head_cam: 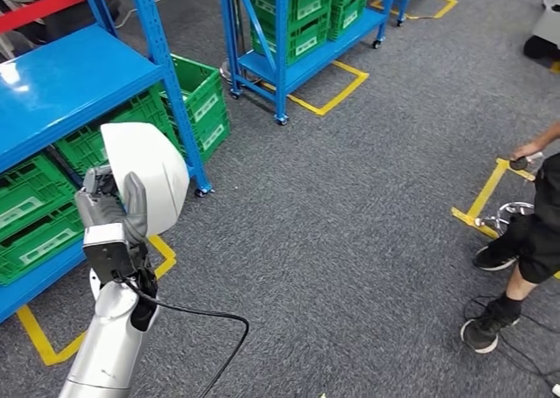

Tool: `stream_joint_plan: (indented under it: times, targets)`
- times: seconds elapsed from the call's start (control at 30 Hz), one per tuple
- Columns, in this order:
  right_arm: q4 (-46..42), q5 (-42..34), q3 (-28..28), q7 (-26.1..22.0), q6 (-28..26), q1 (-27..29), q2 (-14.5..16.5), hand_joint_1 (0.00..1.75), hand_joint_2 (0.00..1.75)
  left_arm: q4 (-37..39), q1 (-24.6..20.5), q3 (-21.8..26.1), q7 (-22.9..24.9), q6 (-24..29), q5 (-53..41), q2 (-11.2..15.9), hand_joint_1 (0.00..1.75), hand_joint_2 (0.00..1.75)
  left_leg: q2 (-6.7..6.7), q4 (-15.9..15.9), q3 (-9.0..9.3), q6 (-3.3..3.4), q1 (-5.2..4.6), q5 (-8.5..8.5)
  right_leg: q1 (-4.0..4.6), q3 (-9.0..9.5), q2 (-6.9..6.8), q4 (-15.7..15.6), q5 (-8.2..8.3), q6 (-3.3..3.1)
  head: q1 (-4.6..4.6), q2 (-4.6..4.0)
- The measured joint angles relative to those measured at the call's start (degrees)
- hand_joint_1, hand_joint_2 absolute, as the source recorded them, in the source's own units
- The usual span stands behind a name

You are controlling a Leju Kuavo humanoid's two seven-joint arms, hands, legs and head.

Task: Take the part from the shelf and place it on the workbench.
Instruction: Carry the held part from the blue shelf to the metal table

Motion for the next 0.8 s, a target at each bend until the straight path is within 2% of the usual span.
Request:
stream_joint_plan:
  times: [0.03, 0.07, 0.13, 0.2, 0.23, 0.27, 0.3, 0.37, 0.4, 0.43, 0.5, 0.53, 0.6, 0.63, 0.67, 0.7, 0.73, 0.77, 0.8]
  targets:
    - [0.0, 0.0, 0.0, 0.0, 0.0, 0.1, 0.0, 0.00, 1.75, 0.0, -0.1, 0.0, 0.0, 0.0, 0.0, 0.0, 1.75, 1.75, 0.62, -0.2, 0.07, 0.32, 0.05, 0.10, 0.02, -0.35, -0.55, 0.3, -0.23, 0.30, 0.07, 0.00]
    - [0.0, 0.0, 0.0, 0.0, 0.0, 0.2, 0.0, 0.00, 1.75, 0.0, -0.1, 0.1, 0.0, 0.0, 0.0, -0.1, 1.75, 1.75, 1.31, -0.3, 0.16, 0.68, 0.11, 0.20, 0.06, -1.10, -1.80, 1.6, -1.01, 0.61, 0.36, 0.00]
    - [0.0, 0.0, 0.0, 0.0, 0.0, 0.0, 0.0, 0.00, 1.75, 0.0, -0.2, 0.2, 0.0, 0.0, 0.0, -0.2, 1.75, 1.75, 2.82, -0.5, 0.27, 1.18, 0.05, 0.20, 0.08, -4.10, -4.97, 7.7, -4.07, 1.17, 0.83, 0.00]
    - [0.0, 0.0, 0.0, 0.0, 0.0, -0.2, 0.0, 0.00, 1.75, 0.0, -0.1, 0.3, 0.0, 0.0, 0.0, -0.1, 1.75, 1.75, 4.42, -0.5, 0.26, 1.38, -0.11, 0.12, -0.14, -7.52, -6.15, 14.5, -6.73, 1.56, 0.97, 0.00]
    - [0.0, -0.1, 0.0, 0.0, 0.0, -0.1, 0.0, 0.00, 1.75, 0.0, -0.1, 0.3, 0.0, 0.0, 0.0, -0.1, 1.75, 1.75, 5.16, -0.5, 0.28, 1.40, -0.14, 0.07, -0.22, -8.17, -6.27, 15.8, -6.79, 1.65, 0.99, 0.00]
    - [0.0, -0.1, 0.0, 0.0, 0.0, -0.1, 0.0, 0.00, 1.75, 0.0, -0.2, 0.3, 0.0, 0.0, -0.1, -0.1, 1.75, 1.75, 5.85, -0.5, 0.33, 1.38, -0.16, 0.01, -0.25, -7.65, -6.43, 14.9, -5.83, 1.64, 0.99, 0.00]
    - [0.0, -0.1, 0.0, 0.0, 0.0, 0.0, 0.0, 0.00, 1.75, 0.0, -0.2, 0.4, 0.0, 0.0, -0.1, -0.1, 1.75, 1.75, 6.48, -0.5, 0.43, 1.31, -0.17, -0.07, -0.24, -6.00, -6.94, 11.9, -4.12, 1.54, 0.99, 0.00]
    - [0.0, -0.1, 0.0, 0.0, 0.0, -0.2, 0.0, 0.00, 1.75, 0.0, -0.3, 0.4, 0.0, 0.0, -0.2, -0.1, 1.75, 1.75, 7.63, -0.4, 0.66, 0.96, -0.36, -0.33, 0.18, -1.53, -9.45, 4.0, -1.24, 1.04, 1.01, 0.00]
    - [0.0, -0.1, 0.0, 0.0, 0.0, -0.3, 0.0, 0.00, 1.75, 0.0, -0.3, 0.5, 0.0, 0.0, -0.2, 0.0, 1.75, 1.75, 8.16, -0.4, 0.75, 0.70, -0.51, -0.44, 0.46, -0.02, -10.46, 1.4, -0.64, 0.69, 0.95, 0.00]
    - [0.0, -0.2, 0.0, 0.0, 0.0, -0.4, 0.0, 0.00, 1.75, 0.0, -0.4, 0.5, 0.0, 0.0, -0.3, 0.0, 1.75, 1.75, 8.71, -0.4, 0.82, 0.47, -0.65, -0.51, 0.73, 0.67, -10.96, 0.1, -0.57, 0.36, 0.91, 0.00]
    - [0.0, -0.2, 0.0, 0.0, 0.0, -0.3, 0.0, 0.00, 1.75, -0.1, -0.3, 0.5, 0.0, 0.0, -0.4, 0.1, 1.75, 1.75, 9.81, -0.6, 1.04, -0.08, -0.71, -0.59, 0.89, 0.67, -9.90, -0.3, -0.44, -0.28, 0.82, 0.00]
    - [0.0, -0.2, 0.0, 0.0, 0.0, -0.2, 0.0, 0.00, 1.75, -0.1, -0.3, 0.6, 0.0, 0.0, -0.5, 0.1, 1.75, 1.75, 9.51, -0.4, 1.12, -0.39, -0.62, -0.91, 0.79, 0.72, -9.26, -0.5, -0.25, -0.59, 0.80, 0.00]
    - [0.0, -0.2, 0.0, 0.0, 0.1, -0.1, 0.0, 0.00, 1.75, -0.4, -0.3, 0.6, 0.0, 0.0, -0.7, 0.2, 1.75, 1.75, 7.03, 2.5, 0.06, -0.90, -0.44, -3.15, 0.46, 0.94, -7.99, -1.0, 0.11, -1.25, 0.61, 0.00]
    - [0.0, -0.2, 0.0, 0.0, 0.2, -0.1, 0.0, 0.00, 1.75, -0.4, -0.1, 0.6, -0.1, 0.0, -0.7, 0.4, 1.75, 1.75, 5.41, 5.7, -1.31, -1.01, -0.38, -4.97, 0.35, 0.99, -7.33, -1.1, 0.18, -1.44, 0.47, 0.00]
    - [0.0, -0.2, 0.0, 0.0, 0.2, -0.1, 0.0, 0.00, 1.75, -0.5, 0.1, 0.6, -0.1, 0.0, -0.7, 0.6, 1.75, 1.75, 4.46, 9.5, -3.08, -1.04, -0.38, -6.79, 0.33, 1.00, -6.61, -1.1, 0.19, -1.57, 0.37, 0.00]
    - [0.0, -0.3, 0.0, 0.0, 0.3, -0.2, 0.0, 0.00, 1.75, -0.5, 0.3, 0.7, -0.1, 0.0, -0.7, 0.8, 1.75, 1.75, 4.06, 12.8, -4.72, -1.08, -0.38, -8.02, 0.33, 1.01, -5.81, -1.0, 0.19, -1.64, 0.29, 0.00]
    - [0.0, -0.3, 0.0, 0.0, 0.4, -0.2, 0.0, 0.00, 1.75, -0.5, 0.5, 0.8, -0.1, 0.0, -0.8, 0.9, 1.75, 1.75, 3.93, 14.7, -5.74, -1.10, -0.37, -8.16, 0.33, 1.02, -4.95, -1.0, 0.19, -1.64, 0.27, 0.00]
    - [0.0, -0.3, 0.0, 0.0, 0.4, -0.1, 0.0, 0.00, 1.75, -0.5, 0.6, 0.8, -0.1, 0.0, -0.8, 1.0, 1.75, 1.75, 3.84, 14.6, -5.88, -1.09, -0.35, -7.19, 0.31, 1.04, -4.07, -0.9, 0.18, -1.63, 0.28, 0.00]
    - [0.0, -0.3, 0.0, 0.0, 0.5, 0.0, 0.0, 0.00, 1.75, -0.5, 0.7, 0.9, -0.1, 0.0, -0.8, 1.1, 1.75, 1.75, 3.61, 12.5, -5.05, -1.06, -0.27, -5.28, 0.26, 1.07, -3.21, -0.8, 0.15, -1.57, 0.27, 0.00]
